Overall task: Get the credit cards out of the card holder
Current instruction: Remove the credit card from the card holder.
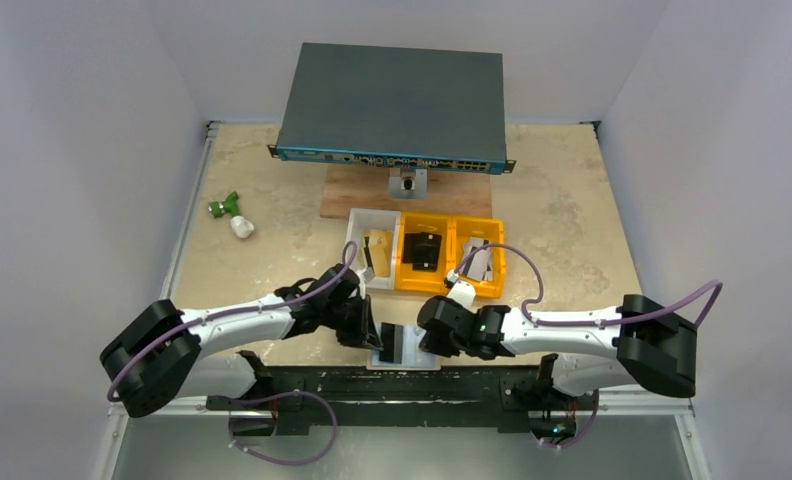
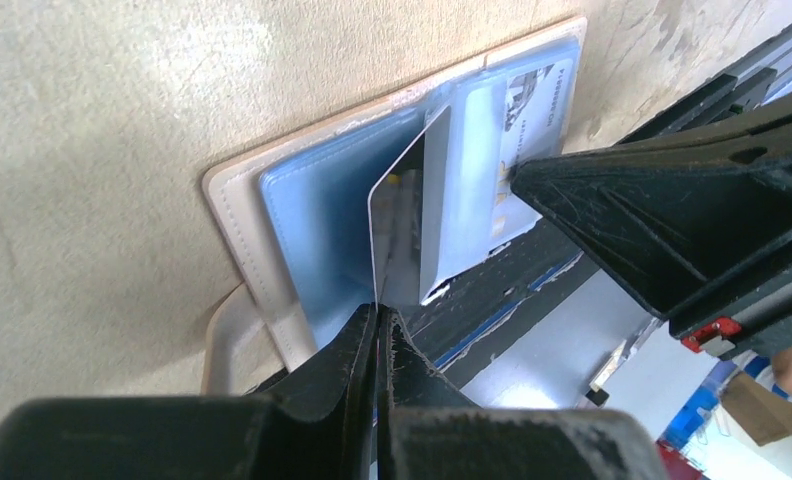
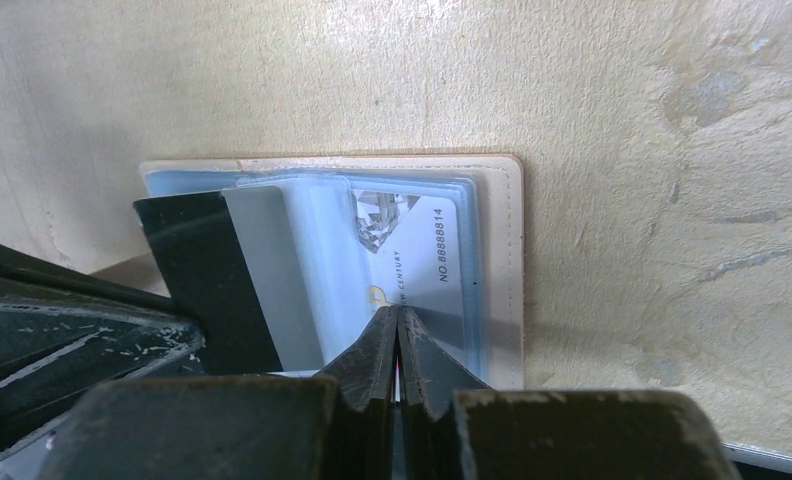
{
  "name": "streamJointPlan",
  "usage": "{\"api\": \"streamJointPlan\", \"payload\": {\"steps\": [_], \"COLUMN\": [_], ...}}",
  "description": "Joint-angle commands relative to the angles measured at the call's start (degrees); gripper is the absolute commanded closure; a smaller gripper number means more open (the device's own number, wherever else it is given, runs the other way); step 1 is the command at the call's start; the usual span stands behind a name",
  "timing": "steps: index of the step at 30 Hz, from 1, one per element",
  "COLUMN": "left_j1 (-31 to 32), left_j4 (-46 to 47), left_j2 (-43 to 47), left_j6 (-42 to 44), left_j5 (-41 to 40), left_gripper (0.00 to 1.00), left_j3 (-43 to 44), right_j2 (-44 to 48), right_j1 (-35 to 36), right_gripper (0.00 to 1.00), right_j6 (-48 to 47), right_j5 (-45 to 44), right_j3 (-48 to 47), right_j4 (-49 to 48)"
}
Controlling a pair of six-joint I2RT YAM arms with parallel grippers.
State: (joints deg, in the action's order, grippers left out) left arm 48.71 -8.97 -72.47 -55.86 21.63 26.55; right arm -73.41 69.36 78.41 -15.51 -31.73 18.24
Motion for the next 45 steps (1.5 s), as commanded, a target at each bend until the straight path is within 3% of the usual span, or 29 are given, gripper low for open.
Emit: {"api": "streamJointPlan", "payload": {"steps": [1, 4, 7, 11, 13, 17, 21, 28, 38, 45], "left_j1": [-0.74, -0.84, -0.92, -1.22, -1.54, -2.59, -4.69, -12.18, -17.22, -17.81], "left_j4": [-5.25, -6.76, -8.91, -11.10, -12.53, -14.25, -13.37, -2.74, 16.39, 18.96], "left_j2": [3.85, 5.83, 7.88, 11.34, 13.10, 16.87, 20.56, 26.04, 25.73, 26.43], "left_j6": [3.03, 3.76, 4.30, 5.01, 5.30, 5.20, 4.07, -2.00, -12.06, -13.72], "left_j5": [-3.80, -3.87, -4.41, -4.80, -4.75, -3.47, 0.30, 12.99, 23.04, 24.22], "left_gripper": [1.00, 1.00, 1.00, 1.00, 1.00, 1.00, 1.00, 1.00, 1.00, 1.00], "left_j3": [1.45, 2.10, 2.60, 3.18, 3.84, 5.01, 5.39, 1.71, -4.45, -5.17], "right_j2": [0.77, 1.51, 2.75, 5.41, 6.51, 8.00, 10.27, 20.86, 24.50, 23.36], "right_j1": [-0.04, -0.02, -0.02, -0.02, -0.02, -0.02, -0.10, -0.54, -1.48, -3.09], "right_gripper": [1.00, 0.97, 0.87, 0.64, 0.45, 0.27, 0.24, 0.25, 0.28, 0.31], "right_j6": [-0.73, -1.88, -3.36, -6.07, -7.67, -10.43, -11.55, -10.33, -10.67, -10.29], "right_j5": [-1.31, -1.98, -3.11, -4.43, -5.18, -6.14, -4.77, 0.20, 1.30, 3.45], "right_j3": [0.67, -1.05, -3.37, -6.35, -8.00, -10.12, -8.54, 3.93, 5.97, 6.05], "right_j4": [2.80, 3.10, 3.11, 2.34, 2.16, 1.31, -3.69, -26.56, -30.36, -30.77]}}
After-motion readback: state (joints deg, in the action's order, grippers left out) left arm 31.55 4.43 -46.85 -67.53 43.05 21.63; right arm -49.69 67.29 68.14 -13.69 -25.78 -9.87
